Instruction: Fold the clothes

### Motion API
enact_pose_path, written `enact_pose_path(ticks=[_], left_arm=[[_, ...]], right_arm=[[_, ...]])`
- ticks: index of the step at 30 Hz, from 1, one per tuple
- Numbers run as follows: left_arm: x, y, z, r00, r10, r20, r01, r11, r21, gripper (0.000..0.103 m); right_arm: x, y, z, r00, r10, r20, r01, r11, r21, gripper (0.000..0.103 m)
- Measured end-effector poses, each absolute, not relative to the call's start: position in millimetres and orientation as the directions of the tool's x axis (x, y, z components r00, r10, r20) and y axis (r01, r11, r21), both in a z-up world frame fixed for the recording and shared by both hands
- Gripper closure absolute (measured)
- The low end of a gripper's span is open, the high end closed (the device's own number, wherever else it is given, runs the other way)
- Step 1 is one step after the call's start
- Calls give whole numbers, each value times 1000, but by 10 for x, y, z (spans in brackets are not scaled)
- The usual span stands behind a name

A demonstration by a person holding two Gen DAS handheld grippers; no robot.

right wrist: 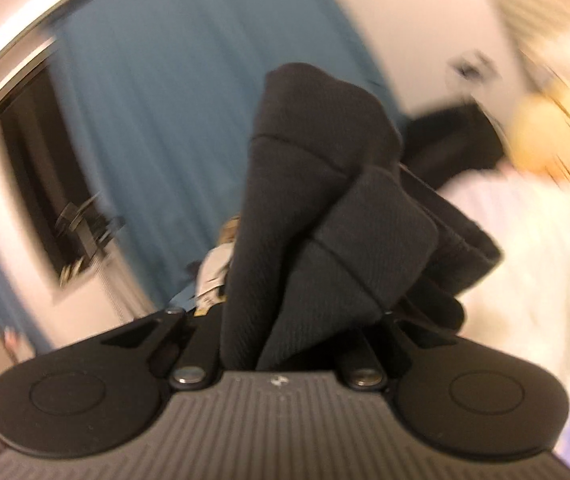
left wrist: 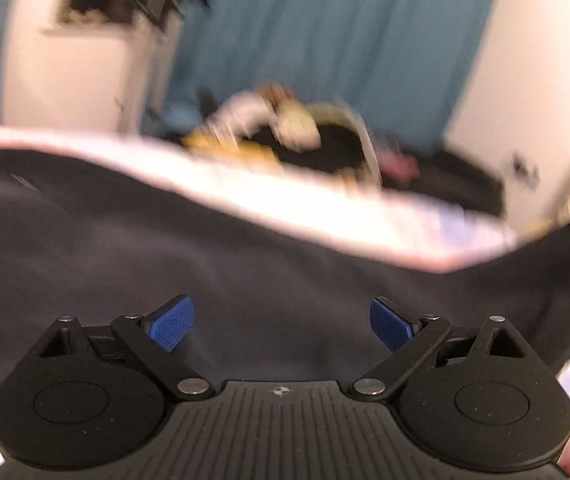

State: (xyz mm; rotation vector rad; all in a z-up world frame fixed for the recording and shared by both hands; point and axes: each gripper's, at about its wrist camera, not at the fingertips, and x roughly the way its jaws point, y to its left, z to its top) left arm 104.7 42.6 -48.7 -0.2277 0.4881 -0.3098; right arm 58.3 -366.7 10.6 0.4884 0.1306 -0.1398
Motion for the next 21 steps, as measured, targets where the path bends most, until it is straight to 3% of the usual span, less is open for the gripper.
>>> enact_pose_path(ticks=[5, 7, 11, 14, 16, 19, 20, 21], left_arm=[[804, 1051, -83, 954, -153, -258, 68, 948, -312, 5], [800, 1213, -37, 965, -96, -246, 7, 941, -339, 5], [853, 1364, -147, 970, -102, -219, 7, 918, -397, 5], [977, 1326, -286, 953, -138, -271, 29, 929, -368, 5], [1001, 1332, -335, 944, -162, -288, 49, 930, -364, 5], [1037, 1327, -347, 934, -227, -275, 104, 910, -400, 5], [1034, 1324, -359, 931, -246, -270, 120, 905, -409, 5], [1035, 1318, -381, 926, -263, -272, 134, 900, -416, 5]], right_arm=[[1102, -2488, 181, 987, 51, -153, -10, 966, 258, 94], [1243, -1958, 27, 975, 119, -190, -83, 979, 188, 94], [1418, -982, -550, 917, 237, -322, -233, 971, 50, 94], [1450, -470, -1133, 847, 263, -461, -339, 937, -87, 87], [1408, -457, -1211, 856, 261, -446, -344, 932, -113, 85], [1434, -609, -1019, 810, 334, -482, -398, 917, -35, 66], [1402, -645, -922, 784, 357, -508, -428, 904, -25, 51], [1351, -708, -813, 754, 382, -534, -459, 888, -12, 44]])
